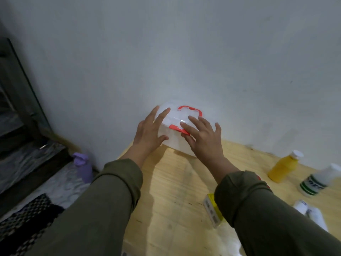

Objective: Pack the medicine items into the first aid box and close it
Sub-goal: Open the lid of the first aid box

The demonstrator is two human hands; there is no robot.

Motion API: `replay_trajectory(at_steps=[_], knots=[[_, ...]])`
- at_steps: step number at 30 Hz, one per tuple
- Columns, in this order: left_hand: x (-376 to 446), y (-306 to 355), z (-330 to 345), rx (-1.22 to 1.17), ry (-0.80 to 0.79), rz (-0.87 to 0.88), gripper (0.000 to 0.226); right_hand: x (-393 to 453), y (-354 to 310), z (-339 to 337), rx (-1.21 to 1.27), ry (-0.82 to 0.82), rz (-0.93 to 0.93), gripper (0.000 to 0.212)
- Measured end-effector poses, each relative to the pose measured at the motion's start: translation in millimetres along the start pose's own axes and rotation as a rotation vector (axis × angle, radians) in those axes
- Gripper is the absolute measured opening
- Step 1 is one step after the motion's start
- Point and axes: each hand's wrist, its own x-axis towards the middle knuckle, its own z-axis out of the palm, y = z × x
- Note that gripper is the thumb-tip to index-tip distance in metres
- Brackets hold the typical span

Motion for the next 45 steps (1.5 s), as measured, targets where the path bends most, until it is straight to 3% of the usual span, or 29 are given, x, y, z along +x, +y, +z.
replay_trajectory(at_steps=[7, 13, 22, 27, 31, 36, 38, 42, 45], knots=[[-1.3, -1.8, -3.1, 0.062, -0.021, -0.030, 0.106, 11.8, -1.4, -21.9, 0.085, -0.009, 0.081, 0.040], [-2.4, 2.7, -9.1, -0.025, 0.027, 0.004, 0.078, 33.0, -2.1, -38.6, 0.191, 0.108, 0.173, 0.039], [-2.1, -3.0, -4.5, -0.059, 0.041, 0.189, 0.063, 75.4, 15.0, -48.6, 0.195, 0.237, 0.220, 0.037], [6.2, -10.3, -6.3, 0.051, 0.153, 0.309, 0.067, 98.8, 25.2, -43.1, 0.120, 0.320, 0.275, 0.033], [8.2, -16.1, -3.9, 0.052, 0.145, 0.337, 0.069, 110.2, 28.0, -35.3, 0.041, 0.391, 0.309, 0.045], [8.2, -20.9, -2.3, 0.073, 0.150, 0.367, 0.071, 109.3, 29.6, -43.2, -0.049, 0.375, 0.127, 0.061], [8.1, -20.7, -2.1, 0.074, 0.150, 0.367, 0.072, 109.8, 37.0, -41.9, -0.168, 0.371, 0.038, 0.058], [8.0, -21.0, -1.4, 0.071, 0.131, 0.375, 0.076, 111.5, 51.5, -39.1, -0.318, 0.375, -0.055, 0.087], [7.6, -21.6, -1.3, 0.075, 0.120, 0.387, 0.078, 114.4, 59.6, -44.9, -0.370, 0.349, -0.125, 0.087]])
